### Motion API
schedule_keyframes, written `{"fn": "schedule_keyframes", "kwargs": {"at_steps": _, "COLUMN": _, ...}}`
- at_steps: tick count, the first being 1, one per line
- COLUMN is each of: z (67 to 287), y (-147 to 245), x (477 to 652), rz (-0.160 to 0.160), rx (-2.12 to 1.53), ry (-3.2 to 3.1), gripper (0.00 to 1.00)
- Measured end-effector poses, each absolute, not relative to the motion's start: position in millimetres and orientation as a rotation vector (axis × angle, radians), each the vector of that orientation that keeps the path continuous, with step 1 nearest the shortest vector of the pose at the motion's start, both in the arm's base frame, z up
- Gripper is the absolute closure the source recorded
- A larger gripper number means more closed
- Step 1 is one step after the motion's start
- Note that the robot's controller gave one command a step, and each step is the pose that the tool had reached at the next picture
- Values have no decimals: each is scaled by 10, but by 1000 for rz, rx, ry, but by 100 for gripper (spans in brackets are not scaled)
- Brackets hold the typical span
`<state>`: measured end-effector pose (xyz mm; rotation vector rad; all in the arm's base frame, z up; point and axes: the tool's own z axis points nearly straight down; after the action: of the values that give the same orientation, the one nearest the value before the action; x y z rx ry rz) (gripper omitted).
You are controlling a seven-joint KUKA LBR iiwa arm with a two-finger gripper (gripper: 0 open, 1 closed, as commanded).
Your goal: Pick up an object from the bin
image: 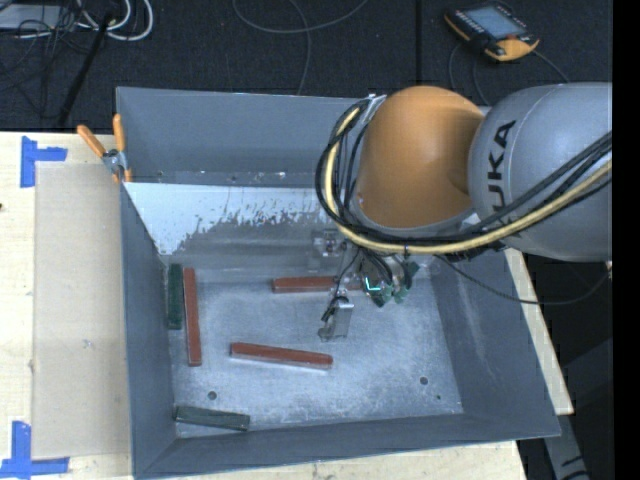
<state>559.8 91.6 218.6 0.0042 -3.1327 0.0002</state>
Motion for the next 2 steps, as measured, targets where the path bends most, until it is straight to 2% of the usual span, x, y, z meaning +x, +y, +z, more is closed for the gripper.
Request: {"fn": "schedule_keyframes", "kwargs": {"at_steps": 2, "z": 2221, "y": 916, "x": 5615, "rz": -1, "rx": 2, "ry": -3142, "gripper": 0}}
